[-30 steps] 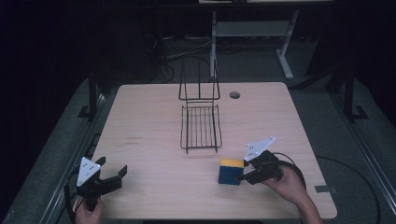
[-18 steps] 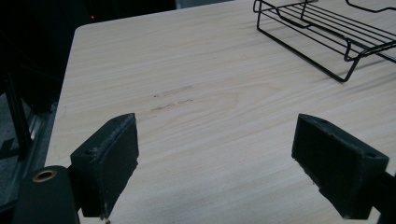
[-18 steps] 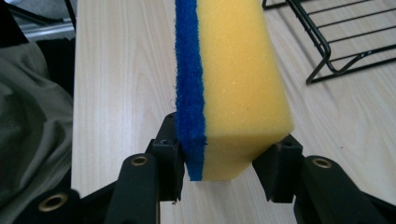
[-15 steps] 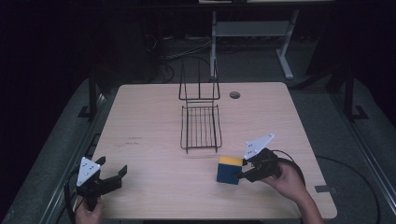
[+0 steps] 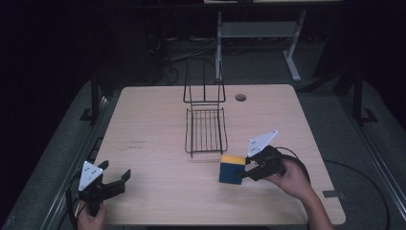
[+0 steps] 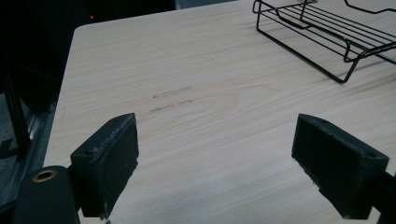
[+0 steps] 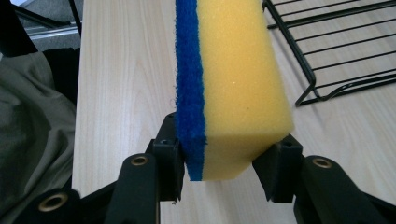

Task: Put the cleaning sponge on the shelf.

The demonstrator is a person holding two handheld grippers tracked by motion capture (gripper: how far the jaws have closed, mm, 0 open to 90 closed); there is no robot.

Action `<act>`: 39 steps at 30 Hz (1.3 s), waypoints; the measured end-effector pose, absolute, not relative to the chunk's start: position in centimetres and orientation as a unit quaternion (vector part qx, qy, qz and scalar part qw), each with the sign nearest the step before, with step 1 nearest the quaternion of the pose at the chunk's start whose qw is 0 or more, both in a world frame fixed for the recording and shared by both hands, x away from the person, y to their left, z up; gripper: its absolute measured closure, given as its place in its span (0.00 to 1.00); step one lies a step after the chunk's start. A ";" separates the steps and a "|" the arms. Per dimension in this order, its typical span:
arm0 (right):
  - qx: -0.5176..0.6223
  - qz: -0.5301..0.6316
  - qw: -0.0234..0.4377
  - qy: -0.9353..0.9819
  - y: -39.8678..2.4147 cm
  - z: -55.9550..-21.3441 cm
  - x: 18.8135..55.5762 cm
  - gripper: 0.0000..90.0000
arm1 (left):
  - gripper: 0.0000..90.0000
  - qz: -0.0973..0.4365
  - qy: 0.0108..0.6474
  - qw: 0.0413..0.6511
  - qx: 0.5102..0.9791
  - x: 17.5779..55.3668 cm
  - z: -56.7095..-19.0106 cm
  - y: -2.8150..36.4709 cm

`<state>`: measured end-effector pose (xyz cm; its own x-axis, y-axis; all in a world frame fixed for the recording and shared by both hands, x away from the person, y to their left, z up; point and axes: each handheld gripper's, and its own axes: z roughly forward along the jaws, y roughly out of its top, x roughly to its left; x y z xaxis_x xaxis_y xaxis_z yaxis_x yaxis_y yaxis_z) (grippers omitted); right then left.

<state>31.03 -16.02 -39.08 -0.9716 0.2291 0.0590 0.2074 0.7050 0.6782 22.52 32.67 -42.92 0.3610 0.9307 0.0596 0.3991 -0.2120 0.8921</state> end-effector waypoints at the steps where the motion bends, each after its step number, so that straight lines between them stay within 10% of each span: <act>1: 0.122 0.373 0.011 0.920 -16.2 -39.0 31.3 0.62 | 0.16 0.318 0.467 0.417 0.712 22.5 -42.9 32.6; 39: 0.094 0.359 0.021 0.928 -13.3 -36.0 35.8 0.62 | 0.16 0.316 0.467 0.416 0.713 22.8 -43.1 32.3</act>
<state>35.76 -13.28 -35.98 -0.9814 0.1898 0.0279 0.1592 0.7245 0.6706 22.76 32.31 -43.11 0.3641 0.9292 0.0626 0.4029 -0.2177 0.8889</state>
